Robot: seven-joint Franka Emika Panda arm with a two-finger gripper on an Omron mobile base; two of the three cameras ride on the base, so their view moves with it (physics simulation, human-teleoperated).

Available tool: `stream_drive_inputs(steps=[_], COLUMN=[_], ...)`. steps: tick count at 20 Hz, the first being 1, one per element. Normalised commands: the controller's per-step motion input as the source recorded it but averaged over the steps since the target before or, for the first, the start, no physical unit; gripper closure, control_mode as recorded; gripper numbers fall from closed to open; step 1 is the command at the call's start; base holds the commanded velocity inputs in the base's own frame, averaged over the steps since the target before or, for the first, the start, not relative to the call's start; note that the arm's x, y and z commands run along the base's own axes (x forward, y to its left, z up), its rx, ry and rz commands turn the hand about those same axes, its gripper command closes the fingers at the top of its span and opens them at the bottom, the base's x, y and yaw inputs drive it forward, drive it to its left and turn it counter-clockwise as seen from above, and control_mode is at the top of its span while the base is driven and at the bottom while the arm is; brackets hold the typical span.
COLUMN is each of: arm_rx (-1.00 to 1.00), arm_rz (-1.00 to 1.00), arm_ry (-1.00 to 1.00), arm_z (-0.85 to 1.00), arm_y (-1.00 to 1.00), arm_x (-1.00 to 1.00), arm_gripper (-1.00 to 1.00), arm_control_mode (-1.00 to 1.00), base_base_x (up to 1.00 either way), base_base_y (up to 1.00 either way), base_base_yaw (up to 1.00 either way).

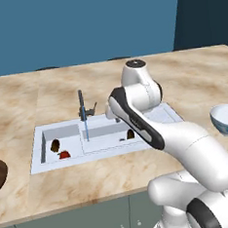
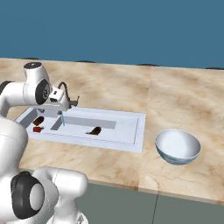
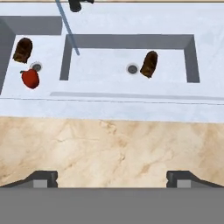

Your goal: Pick the sweet potatos from the sink and place them in one bowl. Place the bell pepper in the other bowl. Then turn off the sink faucet.

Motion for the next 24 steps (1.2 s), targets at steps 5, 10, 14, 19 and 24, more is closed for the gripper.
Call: stream_drive_inputs(steps=[5, 10, 14, 19, 24], arm_rx=[0.04, 0.03, 0.00, 0.00, 0.00], arm_rz=[0.05, 0.05, 0.01, 0.00, 0.00], arm_ry=[0.00, 0.00, 0.00, 0.00, 0.02], arm_z=[-0.07, -0.12, -0.19, -0.19, -0.21], arm_y=[0.54, 0.55, 0.56, 0.33, 0.26], arm_x=[0.20, 0.11, 0.00, 0.00, 0.01], arm_gripper=[-1.00, -1.00, -1.00, -1.00, -1.00], arm_control_mode=[-1.00, -1.00, -1.00, -1.00, -1.00], base_base_x=[0.00, 0.00, 0.00, 0.00, 0.00], base_base_y=[0.00, 0.00, 0.00, 0.00, 0.00], base_base_yaw=[0.00, 0.00, 0.00, 0.00, 0.00])
